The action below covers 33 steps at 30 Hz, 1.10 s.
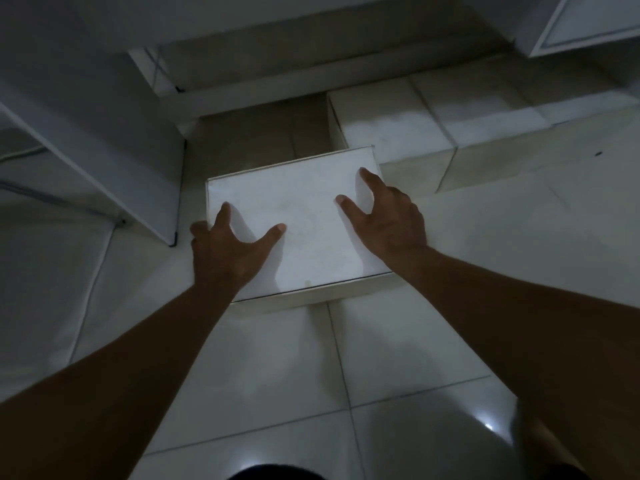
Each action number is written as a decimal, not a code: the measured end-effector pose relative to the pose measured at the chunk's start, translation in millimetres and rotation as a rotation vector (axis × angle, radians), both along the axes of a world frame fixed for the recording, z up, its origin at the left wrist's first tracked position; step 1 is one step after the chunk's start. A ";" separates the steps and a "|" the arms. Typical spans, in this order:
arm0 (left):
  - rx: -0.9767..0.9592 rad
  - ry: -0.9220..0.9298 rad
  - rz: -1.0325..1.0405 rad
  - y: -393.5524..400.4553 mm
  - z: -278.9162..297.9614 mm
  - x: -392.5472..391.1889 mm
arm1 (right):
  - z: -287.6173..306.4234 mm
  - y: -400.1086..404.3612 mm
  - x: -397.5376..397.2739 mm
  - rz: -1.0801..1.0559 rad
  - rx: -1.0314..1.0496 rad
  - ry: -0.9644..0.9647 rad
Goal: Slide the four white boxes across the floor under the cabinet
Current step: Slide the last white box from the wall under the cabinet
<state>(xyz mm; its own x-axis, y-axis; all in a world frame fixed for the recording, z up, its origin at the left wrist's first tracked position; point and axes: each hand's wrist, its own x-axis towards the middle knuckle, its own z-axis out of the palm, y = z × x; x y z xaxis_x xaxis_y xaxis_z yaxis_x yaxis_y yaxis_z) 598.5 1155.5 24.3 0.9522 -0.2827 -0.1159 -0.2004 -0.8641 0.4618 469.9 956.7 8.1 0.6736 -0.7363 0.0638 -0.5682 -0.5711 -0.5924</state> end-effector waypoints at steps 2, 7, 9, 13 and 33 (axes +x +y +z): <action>0.000 0.019 0.008 8.4 -12.3 0.1 | -13.9 4.8 2.7 0.021 0.014 0.019; 0.036 0.075 0.031 17.7 -42.5 -1.6 | -41.1 8.7 6.2 0.054 0.039 0.059; 0.041 0.079 0.019 13.7 -53.7 -2.1 | -52.5 4.7 3.8 0.049 0.045 0.075; 0.072 0.034 -0.030 4.7 -64.8 -0.2 | -67.7 -2.3 -2.6 0.051 0.066 0.112; 0.275 -0.256 -0.991 5.4 -77.6 16.1 | -71.1 -17.6 71.4 0.384 -0.319 0.180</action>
<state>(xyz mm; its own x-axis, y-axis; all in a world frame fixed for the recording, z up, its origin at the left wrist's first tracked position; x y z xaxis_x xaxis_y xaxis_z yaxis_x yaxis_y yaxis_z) 614.5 1160.9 -53.3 0.3159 -0.9409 -0.1221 -0.9364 -0.3299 0.1197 541.3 939.0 -63.1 0.9120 -0.3972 0.1026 -0.3593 -0.8941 -0.2672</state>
